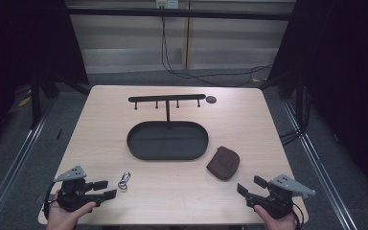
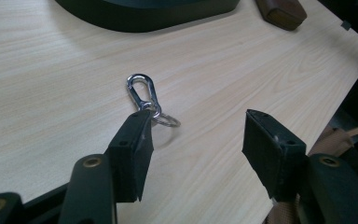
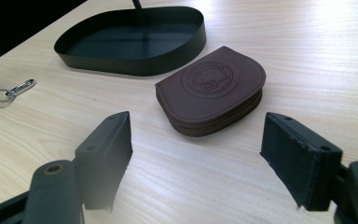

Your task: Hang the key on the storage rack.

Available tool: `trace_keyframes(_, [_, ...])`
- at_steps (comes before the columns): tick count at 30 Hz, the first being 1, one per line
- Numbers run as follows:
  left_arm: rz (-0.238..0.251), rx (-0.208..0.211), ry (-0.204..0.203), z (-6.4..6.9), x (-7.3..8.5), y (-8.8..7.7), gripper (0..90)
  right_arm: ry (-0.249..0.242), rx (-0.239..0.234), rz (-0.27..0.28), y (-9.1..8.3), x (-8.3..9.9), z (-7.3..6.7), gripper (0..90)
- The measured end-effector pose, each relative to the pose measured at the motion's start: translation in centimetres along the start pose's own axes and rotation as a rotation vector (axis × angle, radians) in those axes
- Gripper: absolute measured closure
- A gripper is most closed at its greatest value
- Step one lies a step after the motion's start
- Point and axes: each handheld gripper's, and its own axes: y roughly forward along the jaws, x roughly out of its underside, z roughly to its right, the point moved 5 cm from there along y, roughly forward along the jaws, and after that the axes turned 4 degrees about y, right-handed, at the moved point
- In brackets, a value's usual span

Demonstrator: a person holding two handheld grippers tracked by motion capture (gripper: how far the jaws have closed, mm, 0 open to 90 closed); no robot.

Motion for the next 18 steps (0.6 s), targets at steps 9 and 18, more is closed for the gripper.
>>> trace_keyframes(9, [0.005, -0.012, 0.005, -0.11, -0.08, -0.10, 43.8, 0.002, -0.002, -0.011, 0.22, 0.04, 0.05, 23.4])
trace_keyframes(18, [0.005, 0.025, -0.014, 0.17, -0.66, -0.28, 41.1, -0.002, 0.005, -0.041, 0.36, 0.19, -0.13, 20.9])
